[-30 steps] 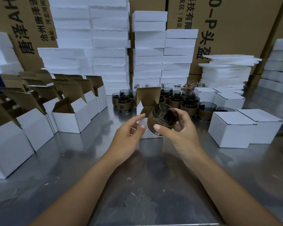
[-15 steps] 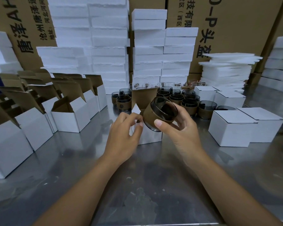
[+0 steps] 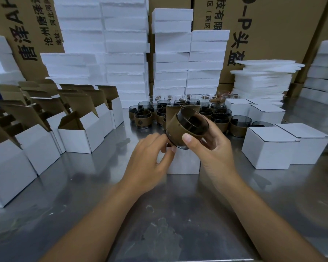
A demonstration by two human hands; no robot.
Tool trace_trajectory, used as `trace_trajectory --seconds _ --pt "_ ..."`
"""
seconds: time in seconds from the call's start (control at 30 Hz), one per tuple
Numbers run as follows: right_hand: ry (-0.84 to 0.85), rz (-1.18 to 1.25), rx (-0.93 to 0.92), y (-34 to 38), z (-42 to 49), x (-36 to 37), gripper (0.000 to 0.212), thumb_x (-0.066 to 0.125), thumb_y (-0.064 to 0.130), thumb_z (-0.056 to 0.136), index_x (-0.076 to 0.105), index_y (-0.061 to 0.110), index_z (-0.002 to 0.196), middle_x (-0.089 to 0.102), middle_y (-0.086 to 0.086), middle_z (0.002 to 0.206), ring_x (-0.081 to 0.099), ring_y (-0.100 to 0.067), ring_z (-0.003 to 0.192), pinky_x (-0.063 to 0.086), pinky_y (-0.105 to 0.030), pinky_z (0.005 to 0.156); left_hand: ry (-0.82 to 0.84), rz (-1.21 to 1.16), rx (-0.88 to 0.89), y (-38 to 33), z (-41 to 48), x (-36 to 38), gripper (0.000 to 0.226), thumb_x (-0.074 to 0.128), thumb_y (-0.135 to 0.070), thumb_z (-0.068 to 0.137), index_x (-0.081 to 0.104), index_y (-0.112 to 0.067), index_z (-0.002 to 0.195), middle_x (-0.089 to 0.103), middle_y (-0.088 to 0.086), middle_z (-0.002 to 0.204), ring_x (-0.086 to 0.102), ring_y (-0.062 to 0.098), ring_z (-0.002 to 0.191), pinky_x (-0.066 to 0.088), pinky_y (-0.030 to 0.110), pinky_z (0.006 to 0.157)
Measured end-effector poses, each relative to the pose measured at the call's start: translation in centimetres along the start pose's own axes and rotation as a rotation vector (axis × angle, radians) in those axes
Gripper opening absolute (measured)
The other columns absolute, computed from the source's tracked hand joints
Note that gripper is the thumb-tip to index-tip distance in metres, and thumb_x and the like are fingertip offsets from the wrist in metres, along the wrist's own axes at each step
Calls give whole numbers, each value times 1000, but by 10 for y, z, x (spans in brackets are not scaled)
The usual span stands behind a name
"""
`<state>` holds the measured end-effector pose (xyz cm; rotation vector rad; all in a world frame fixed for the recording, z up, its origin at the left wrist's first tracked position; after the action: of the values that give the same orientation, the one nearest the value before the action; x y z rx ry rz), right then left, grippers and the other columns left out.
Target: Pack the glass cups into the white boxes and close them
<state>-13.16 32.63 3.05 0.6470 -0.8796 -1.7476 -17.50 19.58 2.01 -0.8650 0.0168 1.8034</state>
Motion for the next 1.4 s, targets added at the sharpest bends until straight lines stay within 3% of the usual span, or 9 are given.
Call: trace_trajectory --seconds 0.3,0.47,0.57,0.63,0.73,0.9,1.0,1.2,1.4 --pt "-57 -15 -60 -1 1 -6 44 72 49 69 58 51 110 64 20 115 58 -2 113 47 -27 94 -76 158 109 -15 -1 -10 20 47 -26 91 64 -16 89 63 -6 76 45 10 72 37 31 69" --pt "-150 -134 -107 1 -1 -13 54 74 48 67 50 50 116 59 25 116 55 -3 116 46 -34 101 -119 208 126 -27 -1 -13 25 47 -30 90 68 -16 85 66 -8 72 43 7 75 26 16 65" --pt "-194 -195 -157 4 -3 -17 68 77 38 70 41 35 128 54 25 119 52 1 117 43 -21 100 -83 191 142 -29 1 -9 24 49 -32 89 67 -17 85 64 -10 73 43 1 69 29 21 70" --pt "-191 -250 -206 9 -4 -17 73 76 32 72 33 38 131 50 24 123 50 3 118 40 -14 98 -72 178 151 -30 1 -8 17 54 -30 88 65 -18 85 61 -12 72 43 -2 66 30 23 73" --pt "-168 -374 -289 17 -6 -13 60 72 29 76 36 43 123 50 16 122 51 -5 117 44 -22 96 -61 166 146 -30 1 -7 9 61 -25 86 65 -17 84 60 -11 72 46 0 65 34 25 73" --pt "-123 -544 -276 12 -5 -11 18 72 23 79 57 24 89 47 0 132 44 -19 129 42 -27 94 -27 150 123 -28 1 -5 10 63 -26 86 64 -16 86 60 -9 74 53 7 67 38 30 74" --pt "-55 -531 -210 6 -3 -10 16 71 21 82 57 26 88 35 0 145 35 -11 133 30 -21 100 -21 140 99 -27 1 -5 10 62 -28 86 63 -18 86 59 -9 74 52 6 71 37 29 75" --pt "77 -559 -91 -8 -2 0 14 56 20 92 51 32 87 21 7 152 19 -11 142 21 -32 109 -13 125 100 -28 1 -4 22 51 -36 88 62 -17 85 57 -9 74 52 7 72 37 29 75" --pt "131 -645 -96 -12 -2 5 20 45 20 97 57 23 82 26 10 150 21 -4 138 18 -23 108 -12 112 107 -25 0 -3 19 53 -37 88 61 -20 88 56 -11 74 48 2 73 36 25 73"
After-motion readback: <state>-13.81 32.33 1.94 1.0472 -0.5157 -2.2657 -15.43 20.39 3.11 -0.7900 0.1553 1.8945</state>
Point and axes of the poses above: each hand's wrist, its own z-axis towards the middle knuckle, its own x-axis out of the palm, y = z × x, the point moved 9 cm from there along z, towards the middle knuckle
